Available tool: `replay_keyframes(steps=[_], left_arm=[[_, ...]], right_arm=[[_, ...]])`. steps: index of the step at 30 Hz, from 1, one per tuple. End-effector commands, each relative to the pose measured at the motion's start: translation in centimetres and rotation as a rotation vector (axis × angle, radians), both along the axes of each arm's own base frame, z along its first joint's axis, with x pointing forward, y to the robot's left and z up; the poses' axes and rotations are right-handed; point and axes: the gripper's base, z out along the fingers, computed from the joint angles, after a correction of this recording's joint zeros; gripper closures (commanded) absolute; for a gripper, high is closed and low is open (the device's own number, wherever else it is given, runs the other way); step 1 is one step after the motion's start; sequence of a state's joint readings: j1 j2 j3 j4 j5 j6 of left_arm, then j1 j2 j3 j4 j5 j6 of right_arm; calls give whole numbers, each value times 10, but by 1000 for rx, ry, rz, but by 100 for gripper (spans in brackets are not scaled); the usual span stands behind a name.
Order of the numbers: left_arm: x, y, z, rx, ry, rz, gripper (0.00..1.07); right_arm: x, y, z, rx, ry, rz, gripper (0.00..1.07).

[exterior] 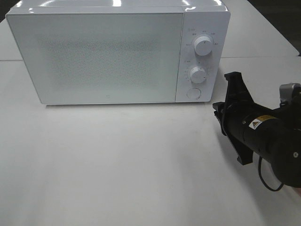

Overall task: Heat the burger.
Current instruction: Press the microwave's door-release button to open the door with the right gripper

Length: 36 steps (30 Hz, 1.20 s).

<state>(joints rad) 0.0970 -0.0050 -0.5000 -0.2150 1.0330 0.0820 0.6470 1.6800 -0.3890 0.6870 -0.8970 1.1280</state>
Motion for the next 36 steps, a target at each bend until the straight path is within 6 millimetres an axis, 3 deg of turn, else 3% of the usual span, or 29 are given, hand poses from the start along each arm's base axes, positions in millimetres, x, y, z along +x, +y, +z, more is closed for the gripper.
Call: replay_keyframes(steps=[1, 2, 18, 36], left_arm=[[-3, -1, 0, 2, -27, 1, 7], [-3, -1, 0, 2, -27, 1, 7], [-3, -1, 0, 2, -27, 1, 7], [-3, -1, 0, 2, -27, 1, 7]], right_arm=[[1, 1, 3, 31, -18, -12, 104], [1, 1, 3, 31, -19, -12, 107], [5, -1, -6, 38, -23, -62, 107], [40, 28, -24, 102, -40, -53, 107]])
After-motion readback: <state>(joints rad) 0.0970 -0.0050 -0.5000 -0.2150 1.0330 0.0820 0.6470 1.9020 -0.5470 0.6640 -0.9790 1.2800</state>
